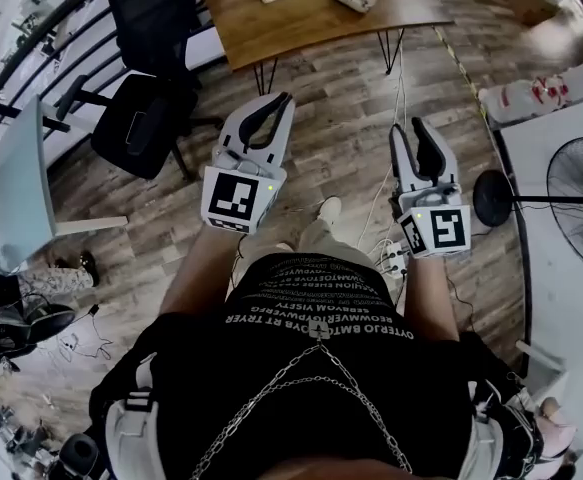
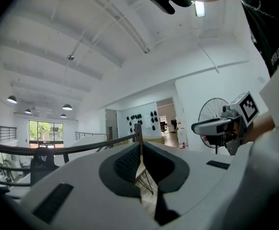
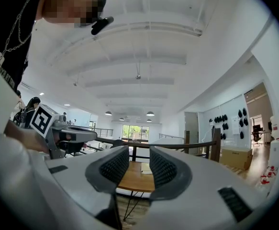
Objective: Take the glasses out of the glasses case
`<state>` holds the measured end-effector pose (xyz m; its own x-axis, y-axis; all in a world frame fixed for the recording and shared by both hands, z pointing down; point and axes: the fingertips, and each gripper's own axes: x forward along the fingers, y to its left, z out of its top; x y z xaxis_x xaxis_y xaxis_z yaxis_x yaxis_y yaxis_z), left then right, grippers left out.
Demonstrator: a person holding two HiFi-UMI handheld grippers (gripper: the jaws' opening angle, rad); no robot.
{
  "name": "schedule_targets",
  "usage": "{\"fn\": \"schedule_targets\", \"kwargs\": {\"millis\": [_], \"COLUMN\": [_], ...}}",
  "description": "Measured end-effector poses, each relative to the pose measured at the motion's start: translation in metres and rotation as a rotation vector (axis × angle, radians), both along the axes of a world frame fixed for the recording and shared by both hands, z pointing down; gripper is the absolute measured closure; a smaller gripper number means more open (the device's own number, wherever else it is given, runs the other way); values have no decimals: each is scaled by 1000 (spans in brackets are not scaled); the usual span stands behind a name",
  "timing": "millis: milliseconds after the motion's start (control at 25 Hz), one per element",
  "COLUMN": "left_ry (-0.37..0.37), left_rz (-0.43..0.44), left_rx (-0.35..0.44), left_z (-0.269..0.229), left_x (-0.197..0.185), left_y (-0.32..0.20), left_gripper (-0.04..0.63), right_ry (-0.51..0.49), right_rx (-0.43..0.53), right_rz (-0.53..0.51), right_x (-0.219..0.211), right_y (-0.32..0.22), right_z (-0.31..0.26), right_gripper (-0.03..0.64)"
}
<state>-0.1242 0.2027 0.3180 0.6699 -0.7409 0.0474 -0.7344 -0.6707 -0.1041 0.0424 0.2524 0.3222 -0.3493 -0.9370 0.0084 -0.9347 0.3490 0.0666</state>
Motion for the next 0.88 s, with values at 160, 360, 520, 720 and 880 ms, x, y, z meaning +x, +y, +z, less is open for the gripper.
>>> {"fn": "schedule_targets", "kwargs": {"millis": [160, 360, 520, 720, 880], "left_ry": [-15, -27, -33, -29, -31], "left_rz": [1, -3, -14, -29, -38], "left_rx": [-16, -23, -14, 5, 18], "left_z": [7, 8, 2, -12, -19], "left_x": [10, 19, 33, 57, 79], "left_y": [-15, -39, -53, -74, -93], "left_gripper": [557, 557, 558, 557, 557], "right_ry": [-7, -24, -20, -9, -10], "right_rx": [-14, -10, -4, -5, 1], "right_rz": [-3, -7, -23, -61, -92], "right_x": [8, 18, 30, 45, 62], "right_y": [-15, -40, -55, -78, -98], "right_z": [5, 6, 3, -2, -6], "right_gripper": [497, 496, 497, 502, 502]}}
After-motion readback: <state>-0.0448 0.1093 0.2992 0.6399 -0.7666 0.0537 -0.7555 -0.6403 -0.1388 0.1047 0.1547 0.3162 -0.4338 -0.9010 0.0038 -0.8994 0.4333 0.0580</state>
